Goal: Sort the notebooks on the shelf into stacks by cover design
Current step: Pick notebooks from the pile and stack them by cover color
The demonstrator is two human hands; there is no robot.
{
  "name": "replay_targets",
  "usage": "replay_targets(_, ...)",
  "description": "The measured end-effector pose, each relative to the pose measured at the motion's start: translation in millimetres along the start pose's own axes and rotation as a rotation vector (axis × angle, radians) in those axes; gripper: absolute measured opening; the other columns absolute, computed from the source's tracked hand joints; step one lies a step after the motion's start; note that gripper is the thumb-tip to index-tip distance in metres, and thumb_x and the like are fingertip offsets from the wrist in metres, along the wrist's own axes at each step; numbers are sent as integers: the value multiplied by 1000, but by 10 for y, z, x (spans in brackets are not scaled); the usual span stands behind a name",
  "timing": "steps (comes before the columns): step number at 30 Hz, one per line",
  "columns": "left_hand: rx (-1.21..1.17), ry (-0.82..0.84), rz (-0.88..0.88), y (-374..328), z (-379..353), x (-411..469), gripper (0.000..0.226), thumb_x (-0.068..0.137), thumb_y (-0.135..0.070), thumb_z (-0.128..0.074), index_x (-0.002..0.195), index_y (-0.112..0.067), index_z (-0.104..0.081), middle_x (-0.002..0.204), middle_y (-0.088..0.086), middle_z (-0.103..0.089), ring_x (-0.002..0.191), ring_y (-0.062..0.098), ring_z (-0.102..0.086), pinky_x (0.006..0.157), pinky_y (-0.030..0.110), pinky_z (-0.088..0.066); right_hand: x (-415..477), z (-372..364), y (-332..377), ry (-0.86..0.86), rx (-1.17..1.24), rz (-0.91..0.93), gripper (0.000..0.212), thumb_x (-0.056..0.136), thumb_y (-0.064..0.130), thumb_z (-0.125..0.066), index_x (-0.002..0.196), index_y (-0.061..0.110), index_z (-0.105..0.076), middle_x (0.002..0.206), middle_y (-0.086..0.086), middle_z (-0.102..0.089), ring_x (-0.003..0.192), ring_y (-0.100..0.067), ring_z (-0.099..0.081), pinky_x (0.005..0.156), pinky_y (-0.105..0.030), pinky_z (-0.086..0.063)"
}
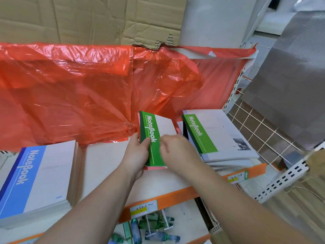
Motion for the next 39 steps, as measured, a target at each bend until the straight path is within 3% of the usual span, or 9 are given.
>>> replay_targets(4, 9, -4, 8, 10, 72, 16, 18, 103, -15, -45, 119, -18, -53, 103, 5, -75, 86, 23, -75, 69, 39, -60, 94, 71, -573, 78, -414, -367, 35, 85, 11, -49, 118, 1, -56, 126, -21, -55, 119, -37, -48, 97, -41, -43)
replay_targets(8, 9, 1, 6, 19, 114, 33, 19, 103, -16, -45, 120, -20, -53, 101, 2, -76, 85, 23, -75, 67, 37, -59, 26, 78, -730, 273, -459, -465, 36, 86, 4, -54, 122, 5, -55, 121, -14, -57, 111, -30, -53, 88, -35, -46)
replay_targets(14, 25, 2, 2, 31, 101, 59, 17, 103, -16, -45, 117, -19, -53, 104, 6, -75, 88, 25, -74, 77, 48, -61, 57, 259, -528, 171, -450, -325, 27, 88, -4, -47, 111, 4, -57, 108, -13, -64, 99, -33, -62, 75, -36, -47)
replay_targets(21, -25, 9, -44, 44, 68, 54, 20, 104, -29, -45, 118, -18, -55, 108, 8, -73, 94, 23, -72, 75, 42, -59, -39, -26, 232, 59, -165, 36, 19, 97, 19, -42, 104, 11, -58, 96, -12, -66, 86, -35, -62, 61, -33, -33)
replay_targets(25, 3, -15, -66, 51, 198, 48, 12, 101, -20, -55, 113, -19, -56, 104, 4, -74, 88, 20, -73, 66, 35, -56, -92, -201, 244, 64, 31, 190, 20, 96, 23, -39, 91, 15, -57, 81, -5, -60, 74, -30, -56, 57, -36, -42)
replay_targets(30, 0, -29, -51, 44, 402, 10, 14, 101, -10, -52, 111, -18, -57, 102, 8, -75, 87, 28, -74, 71, 43, -59, 130, -349, -218, -59, 299, -259, 32, 94, 27, -48, 120, 11, -57, 117, -4, -61, 110, -28, -53, 93, -37, -44)
replay_targets(34, -3, 15, -74, -1, 536, -28, 18, 100, -8, -52, 114, -18, -57, 104, 8, -75, 87, 25, -73, 71, 38, -58, 178, -546, -351, 212, 965, -655, 36, 99, 37, -49, 123, 12, -60, 113, 4, -68, 101, -19, -66, 85, -31, -52)
replay_targets(36, 79, 26, -103, 8, 601, -31, 19, 99, -9, -55, 114, -20, -57, 105, 3, -75, 89, 21, -73, 70, 35, -57, 165, -600, -265, 216, 1106, -625, 28, 101, 29, -50, 120, 13, -63, 107, 4, -71, 94, -14, -68, 83, -32, -55)
replay_targets(39, 230, -21, -171, 27, 734, -11, 20, 95, -9, -62, 108, -24, -58, 104, -2, -74, 91, 17, -73, 74, 34, -59, 186, -630, -147, 65, 1018, -461, 22, 101, 18, -48, 119, 21, -59, 112, 11, -66, 93, -1, -62, 73, -11, -48)
Point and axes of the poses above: each hand's wrist, its own x-axis towards the middle knuckle, its own z-axis out of the back of the hand, y = z × x, the point moved 2 cm from there along x, towards the middle knuckle
